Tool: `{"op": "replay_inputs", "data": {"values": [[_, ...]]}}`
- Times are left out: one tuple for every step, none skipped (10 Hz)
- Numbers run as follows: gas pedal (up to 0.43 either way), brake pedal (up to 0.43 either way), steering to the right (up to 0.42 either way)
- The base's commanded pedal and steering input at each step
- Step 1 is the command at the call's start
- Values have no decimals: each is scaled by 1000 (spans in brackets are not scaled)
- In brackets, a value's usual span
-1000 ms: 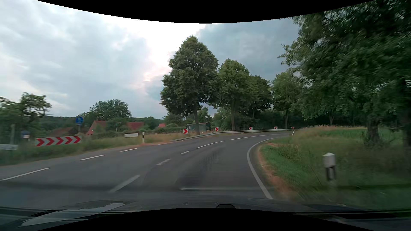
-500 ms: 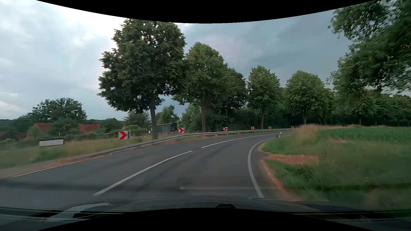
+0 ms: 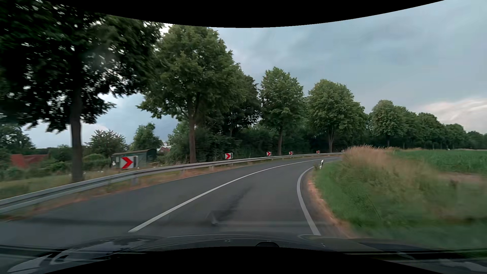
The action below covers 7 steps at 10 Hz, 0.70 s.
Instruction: Follow the waypoints while adhering to traffic rules and regulations
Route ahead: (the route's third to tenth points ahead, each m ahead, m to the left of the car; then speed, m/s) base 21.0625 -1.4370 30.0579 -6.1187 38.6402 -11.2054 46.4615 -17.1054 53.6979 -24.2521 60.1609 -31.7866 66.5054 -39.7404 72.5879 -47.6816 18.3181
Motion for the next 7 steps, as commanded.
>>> {"op": "replay_inputs", "data": {"values": [[319, 0, 111], [331, 0, 111], [350, 0, 110], [358, 0, 108], [358, 0, 105], [358, 0, 104], [370, 0, 100]]}}
